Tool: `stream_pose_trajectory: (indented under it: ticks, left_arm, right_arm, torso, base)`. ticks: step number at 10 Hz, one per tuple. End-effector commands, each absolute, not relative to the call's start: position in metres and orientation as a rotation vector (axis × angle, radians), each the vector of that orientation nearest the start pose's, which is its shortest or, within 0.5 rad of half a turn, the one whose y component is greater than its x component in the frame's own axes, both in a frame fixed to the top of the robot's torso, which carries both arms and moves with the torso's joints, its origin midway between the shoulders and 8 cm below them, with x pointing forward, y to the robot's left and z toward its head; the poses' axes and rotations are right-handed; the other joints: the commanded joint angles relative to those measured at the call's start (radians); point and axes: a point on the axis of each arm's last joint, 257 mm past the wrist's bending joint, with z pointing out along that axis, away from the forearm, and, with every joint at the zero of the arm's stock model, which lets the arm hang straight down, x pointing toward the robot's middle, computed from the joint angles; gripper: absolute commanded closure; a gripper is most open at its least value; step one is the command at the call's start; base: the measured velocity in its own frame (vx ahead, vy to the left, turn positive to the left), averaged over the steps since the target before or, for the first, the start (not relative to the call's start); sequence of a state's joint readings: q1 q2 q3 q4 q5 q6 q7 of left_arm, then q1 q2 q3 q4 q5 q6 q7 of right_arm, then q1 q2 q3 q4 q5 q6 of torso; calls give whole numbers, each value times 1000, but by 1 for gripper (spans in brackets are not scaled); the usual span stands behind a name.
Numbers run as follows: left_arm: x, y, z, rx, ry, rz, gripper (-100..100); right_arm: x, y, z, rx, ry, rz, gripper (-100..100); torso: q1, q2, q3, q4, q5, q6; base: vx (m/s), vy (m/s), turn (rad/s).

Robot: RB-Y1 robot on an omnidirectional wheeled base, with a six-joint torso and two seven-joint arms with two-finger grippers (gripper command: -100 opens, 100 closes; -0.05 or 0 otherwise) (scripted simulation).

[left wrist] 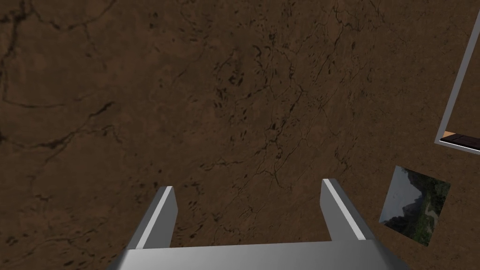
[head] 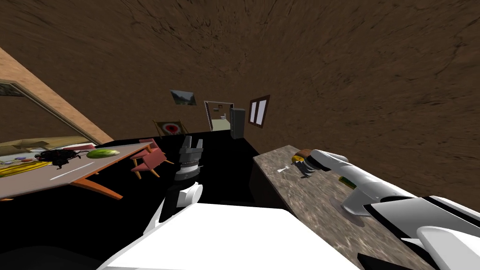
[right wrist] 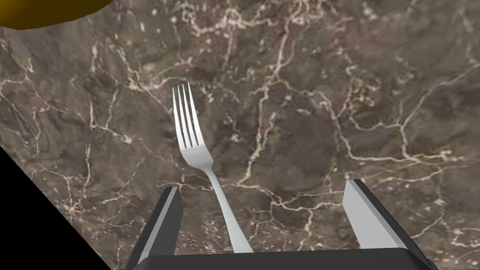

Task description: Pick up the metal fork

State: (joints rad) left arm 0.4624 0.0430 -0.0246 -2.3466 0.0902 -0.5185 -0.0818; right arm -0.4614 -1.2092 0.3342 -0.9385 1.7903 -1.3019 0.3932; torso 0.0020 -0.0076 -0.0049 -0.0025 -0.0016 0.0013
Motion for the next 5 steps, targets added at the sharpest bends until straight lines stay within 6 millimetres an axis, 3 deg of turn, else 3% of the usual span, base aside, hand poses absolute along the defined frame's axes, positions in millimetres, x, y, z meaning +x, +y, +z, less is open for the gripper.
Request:
stream_pose_trajectory:
  ticks: [1, 3, 4, 5]
  left_arm:
    - [328, 270, 68, -563, 530, -1350, 0]
    - [328, 270, 68, -563, 530, -1350, 0]
    - [328, 270, 68, -563, 530, -1350, 0]
    - [328, 270, 68, -563, 530, -1350, 0]
  right_arm:
    - [388, -581, -273, -2128, 2113, -215, -100]
    - [377, -600, -265, -2093, 2199, -231, -100]
    - [359, -602, -279, -2134, 2217, -181, -100]
    - [354, -599, -286, -2165, 2200, -159, -100]
  torso:
    - [0, 0, 0, 0, 0, 0]
    - [0, -1, 0, 0, 0, 0]
    - [0, -1, -1, 0, 0, 0]
    - [-1, -5, -3, -1, 0, -1]
  base:
    - [27, 41, -58]
    - [41, 36, -59]
    - [119, 31, 25]
    - [181, 25, 69]
